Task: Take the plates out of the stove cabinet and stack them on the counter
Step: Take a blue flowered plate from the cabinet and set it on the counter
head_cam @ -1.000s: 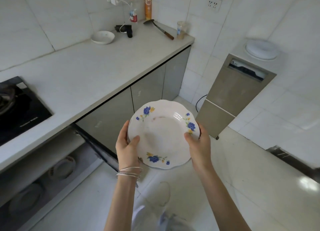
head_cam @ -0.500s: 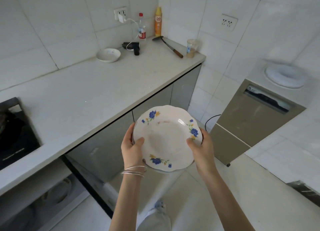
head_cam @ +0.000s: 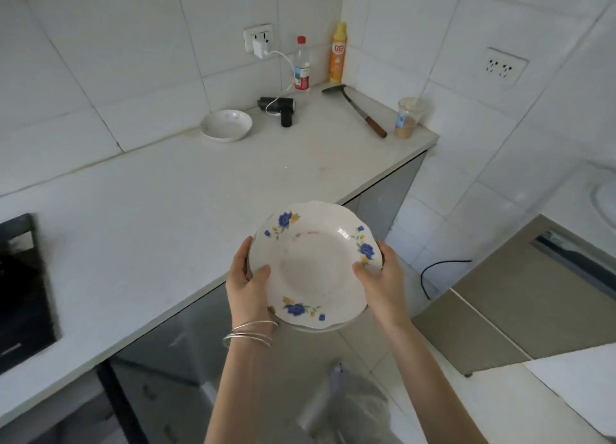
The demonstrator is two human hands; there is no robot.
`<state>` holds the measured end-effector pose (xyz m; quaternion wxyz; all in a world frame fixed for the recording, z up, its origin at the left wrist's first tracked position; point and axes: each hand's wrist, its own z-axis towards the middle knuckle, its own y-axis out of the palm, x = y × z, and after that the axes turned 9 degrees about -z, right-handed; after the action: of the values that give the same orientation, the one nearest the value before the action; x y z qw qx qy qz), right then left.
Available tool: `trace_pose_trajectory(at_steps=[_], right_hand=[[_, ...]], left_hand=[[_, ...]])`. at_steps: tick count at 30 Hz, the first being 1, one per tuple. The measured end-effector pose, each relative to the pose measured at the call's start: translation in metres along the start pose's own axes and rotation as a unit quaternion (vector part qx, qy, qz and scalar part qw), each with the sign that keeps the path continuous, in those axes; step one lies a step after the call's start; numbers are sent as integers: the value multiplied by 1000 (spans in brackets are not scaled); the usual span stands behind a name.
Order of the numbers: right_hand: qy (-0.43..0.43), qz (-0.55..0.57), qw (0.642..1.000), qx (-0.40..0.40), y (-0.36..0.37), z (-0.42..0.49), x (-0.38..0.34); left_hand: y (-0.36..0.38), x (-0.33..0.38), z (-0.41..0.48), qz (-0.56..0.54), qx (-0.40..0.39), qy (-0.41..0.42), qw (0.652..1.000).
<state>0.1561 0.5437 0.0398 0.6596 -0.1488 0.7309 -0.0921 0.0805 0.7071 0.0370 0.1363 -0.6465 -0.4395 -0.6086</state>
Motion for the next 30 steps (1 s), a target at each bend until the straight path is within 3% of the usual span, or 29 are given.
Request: trace_pose_trajectory(at_steps=[16, 30], right_hand=[[-21, -16, 990, -137, 71, 242, -46], [-22, -18, 976, -218, 169, 362, -89]], left_hand=[[104, -8, 175, -9, 167, 43, 985], [113, 8, 310, -15, 252, 38, 967]])
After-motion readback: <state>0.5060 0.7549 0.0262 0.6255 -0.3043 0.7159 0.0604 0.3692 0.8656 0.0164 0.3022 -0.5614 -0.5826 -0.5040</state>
